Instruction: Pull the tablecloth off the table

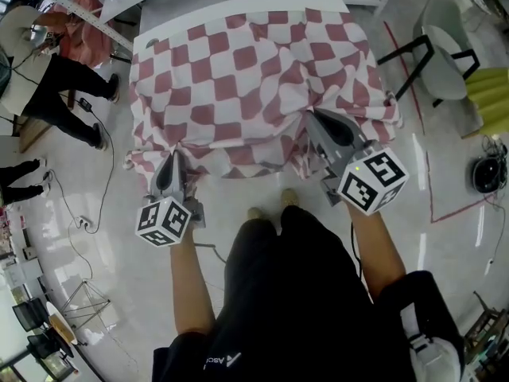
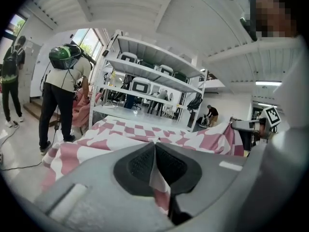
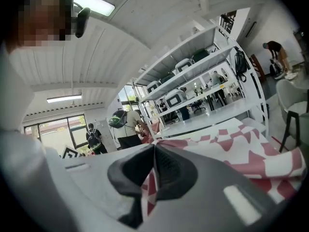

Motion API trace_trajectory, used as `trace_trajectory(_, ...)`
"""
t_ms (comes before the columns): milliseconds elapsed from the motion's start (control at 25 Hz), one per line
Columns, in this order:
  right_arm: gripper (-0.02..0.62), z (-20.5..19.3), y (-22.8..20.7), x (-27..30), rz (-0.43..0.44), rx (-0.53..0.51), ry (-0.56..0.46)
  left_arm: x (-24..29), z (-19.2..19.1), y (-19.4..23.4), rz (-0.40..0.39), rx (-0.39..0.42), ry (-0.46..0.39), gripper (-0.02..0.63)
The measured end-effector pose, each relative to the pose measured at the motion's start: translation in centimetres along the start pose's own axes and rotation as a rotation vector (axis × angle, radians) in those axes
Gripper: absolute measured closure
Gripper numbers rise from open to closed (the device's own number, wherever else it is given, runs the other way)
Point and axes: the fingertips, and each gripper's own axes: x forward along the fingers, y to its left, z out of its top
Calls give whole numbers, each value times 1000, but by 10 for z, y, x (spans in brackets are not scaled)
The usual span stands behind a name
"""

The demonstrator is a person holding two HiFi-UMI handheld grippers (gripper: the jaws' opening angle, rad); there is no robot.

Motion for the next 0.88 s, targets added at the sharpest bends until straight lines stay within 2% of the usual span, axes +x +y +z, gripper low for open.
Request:
trace_trajectory(160,589,8,17,-16,22,-19,-76,-19,14,-14,-55,18,-121,597)
trace_trajectory(440,589,6,126,-102,15,-105,-234,-152,26,-32,-159,62,-277,597)
trace_trajectory(680,589,6,202,-153,-18,-185,-313,-243,42,-42,-245,99,-369,597)
trace_trajectory(880,589,3,265,-198,-43,-212,-367,-320,54,-45,-310,107,-444,597)
